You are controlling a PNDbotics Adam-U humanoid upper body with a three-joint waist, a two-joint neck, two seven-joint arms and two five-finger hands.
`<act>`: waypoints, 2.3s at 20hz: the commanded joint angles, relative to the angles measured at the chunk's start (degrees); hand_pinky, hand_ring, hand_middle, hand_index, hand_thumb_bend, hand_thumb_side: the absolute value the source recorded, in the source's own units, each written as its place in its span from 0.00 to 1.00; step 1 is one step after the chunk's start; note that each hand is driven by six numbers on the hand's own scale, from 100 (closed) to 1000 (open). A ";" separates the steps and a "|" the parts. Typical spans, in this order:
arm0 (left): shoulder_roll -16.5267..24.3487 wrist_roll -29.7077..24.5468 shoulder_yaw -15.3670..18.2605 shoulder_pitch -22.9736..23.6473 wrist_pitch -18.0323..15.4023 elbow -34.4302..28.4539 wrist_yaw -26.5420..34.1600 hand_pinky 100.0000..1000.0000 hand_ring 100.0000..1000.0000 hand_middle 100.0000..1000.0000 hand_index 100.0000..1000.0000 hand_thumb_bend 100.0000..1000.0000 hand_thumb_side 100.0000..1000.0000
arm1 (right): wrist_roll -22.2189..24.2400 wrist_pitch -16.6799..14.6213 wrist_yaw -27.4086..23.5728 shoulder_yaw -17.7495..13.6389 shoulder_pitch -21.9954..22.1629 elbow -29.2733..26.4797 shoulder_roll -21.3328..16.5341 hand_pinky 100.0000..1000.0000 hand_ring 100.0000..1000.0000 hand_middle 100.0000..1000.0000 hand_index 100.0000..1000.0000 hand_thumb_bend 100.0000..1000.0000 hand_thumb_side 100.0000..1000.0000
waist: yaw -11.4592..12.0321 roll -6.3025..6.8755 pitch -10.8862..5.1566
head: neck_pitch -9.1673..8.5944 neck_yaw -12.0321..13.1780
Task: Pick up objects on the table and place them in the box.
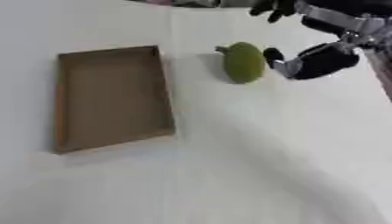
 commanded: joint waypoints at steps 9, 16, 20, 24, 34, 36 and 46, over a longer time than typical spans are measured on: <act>1.40 0.33 0.47 -0.45 -0.02 -1.13 -0.01 0.67 0.62 0.53 0.73 0.00 0.56 | -6.61 0.94 7.17 -9.10 -1.04 -4.35 -0.63 0.88 0.81 0.91 0.93 0.00 0.01 | -0.22 0.33 -1.73 | -0.29 0.58; 1.45 0.20 0.30 -0.51 0.02 -1.13 0.04 0.67 0.62 0.53 0.73 0.00 0.55 | -6.17 2.11 6.75 -6.94 -1.57 -3.31 -0.52 0.88 0.82 0.92 0.94 0.00 0.00 | -0.03 0.22 -1.79 | -0.33 0.48; 1.42 0.00 0.16 -0.59 0.03 -1.13 0.15 0.67 0.62 0.53 0.73 0.00 0.56 | -4.29 3.16 6.09 -4.42 -3.18 0.27 0.35 0.88 0.83 0.92 0.94 0.00 0.06 | 0.19 0.16 -1.82 | -0.38 0.30; 1.37 -0.06 0.12 -0.67 0.06 -1.13 0.26 0.67 0.62 0.53 0.73 0.00 0.56 | -3.59 3.62 6.13 -2.29 -4.91 5.19 1.79 0.89 0.83 0.92 0.94 0.00 0.06 | 0.40 0.12 -1.85 | -0.39 0.14; 1.27 -0.37 -0.12 -0.84 0.15 -1.13 0.50 0.67 0.62 0.53 0.73 0.00 0.56 | -3.78 2.11 4.75 2.11 -7.86 19.52 6.80 0.89 0.83 0.92 0.94 0.00 0.07 | 0.74 0.13 -1.97 | -0.74 -0.16; 1.24 -0.36 -0.10 -0.89 0.17 -1.13 0.55 0.67 0.62 0.53 0.73 0.00 0.56 | -4.26 1.76 4.51 2.65 -7.88 21.98 7.31 0.89 0.83 0.92 0.94 0.00 0.08 | 0.84 0.10 -1.94 | -0.76 -0.15; 1.26 -0.57 -0.23 -0.95 0.19 -1.13 0.67 0.67 0.62 0.53 0.73 0.00 0.56 | -5.27 1.10 2.31 4.24 -6.99 27.97 8.33 0.89 0.83 0.92 0.94 0.00 0.08 | 0.92 0.09 -1.92 | -0.79 -0.19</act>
